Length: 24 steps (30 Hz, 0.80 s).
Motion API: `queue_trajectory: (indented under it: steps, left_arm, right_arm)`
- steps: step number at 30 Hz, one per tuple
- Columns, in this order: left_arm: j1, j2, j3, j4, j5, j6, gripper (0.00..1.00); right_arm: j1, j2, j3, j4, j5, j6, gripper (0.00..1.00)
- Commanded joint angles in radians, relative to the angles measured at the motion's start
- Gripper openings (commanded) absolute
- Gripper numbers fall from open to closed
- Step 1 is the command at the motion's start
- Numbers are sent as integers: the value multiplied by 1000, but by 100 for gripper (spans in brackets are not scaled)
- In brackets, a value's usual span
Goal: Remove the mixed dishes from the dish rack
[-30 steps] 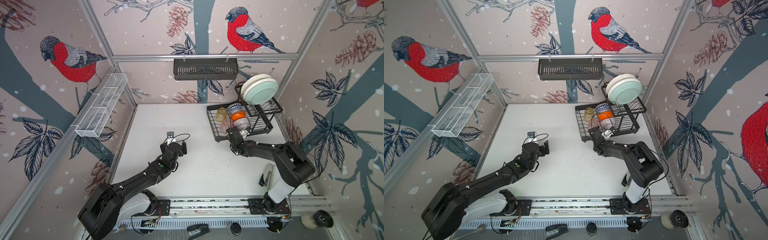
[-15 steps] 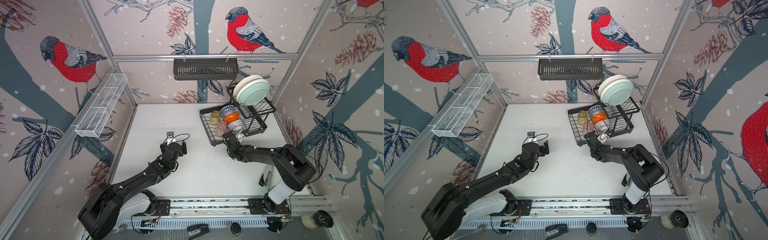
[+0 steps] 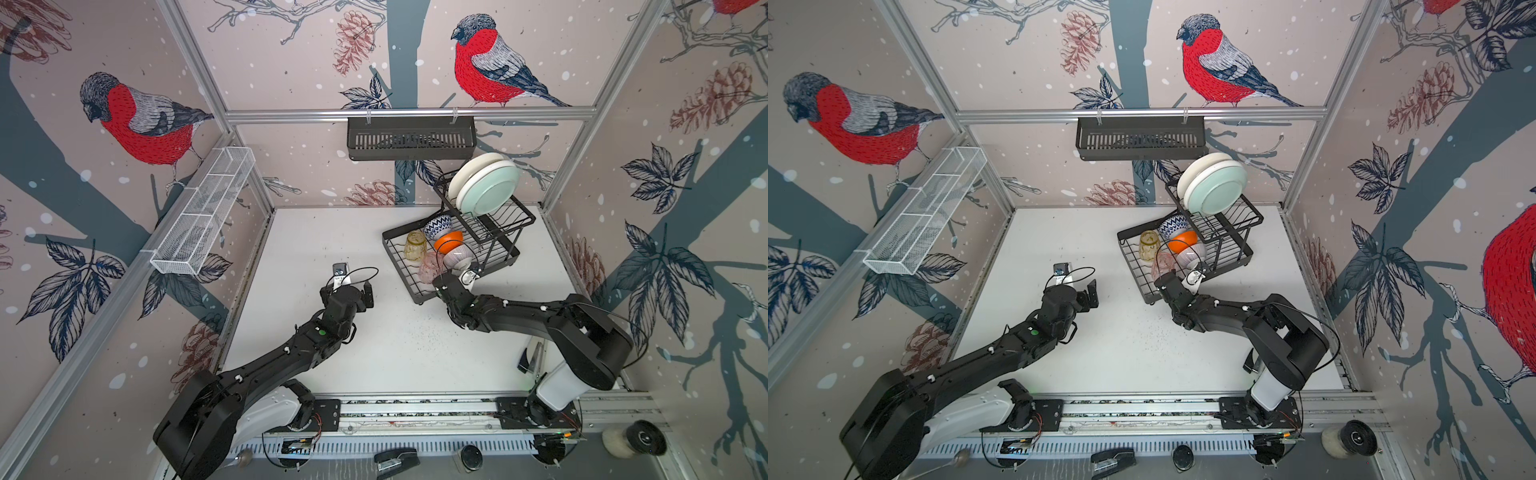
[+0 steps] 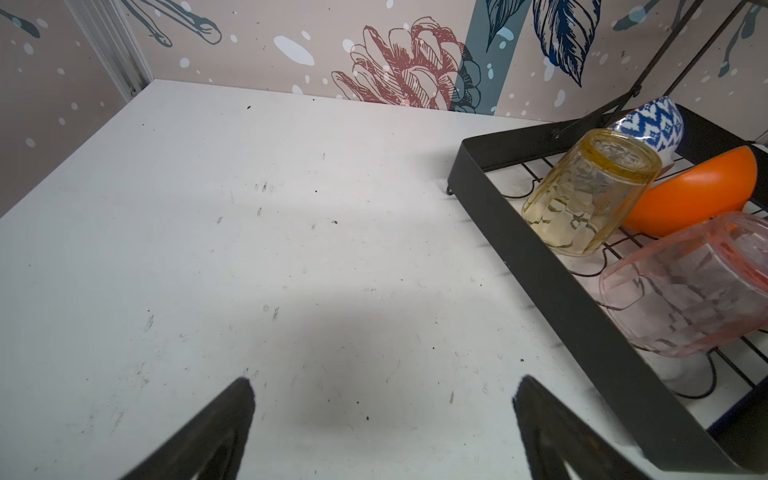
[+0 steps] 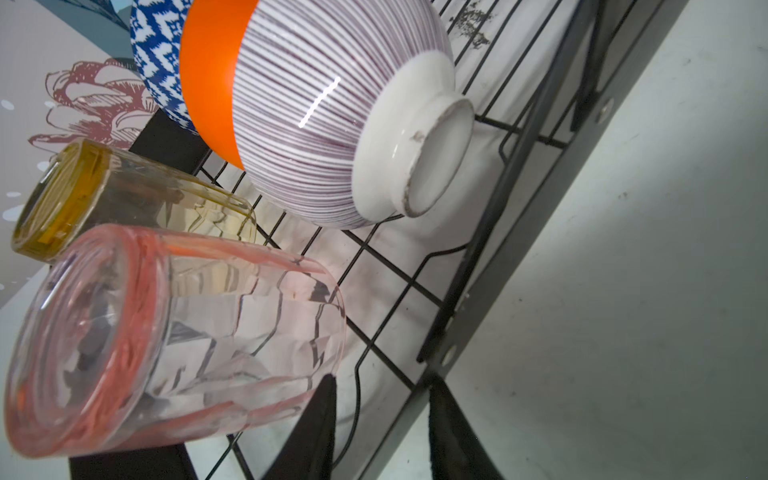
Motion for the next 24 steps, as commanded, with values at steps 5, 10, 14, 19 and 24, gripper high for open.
queue_trajectory:
  steps: [5, 10, 14, 19, 24]
  left_arm:
    - [-1, -9, 4, 6, 5, -13, 98]
    - [-1, -26, -4, 7, -4, -13, 98]
    - [-1, -31, 1, 1, -5, -16, 97]
    - [-1, -48, -1, -5, -11, -19, 97]
    - [-1, -67, -4, -10, -16, -19, 97]
  right_arm:
    - [115, 40, -25, -434, -363, -215, 0]
    - [171, 25, -28, -414, -343, -282, 0]
    - [189, 9, -38, -436, -339, -330, 0]
    - [195, -65, -89, -415, -342, -354, 0]
    - [172, -155, -126, -470, -279, -354, 7]
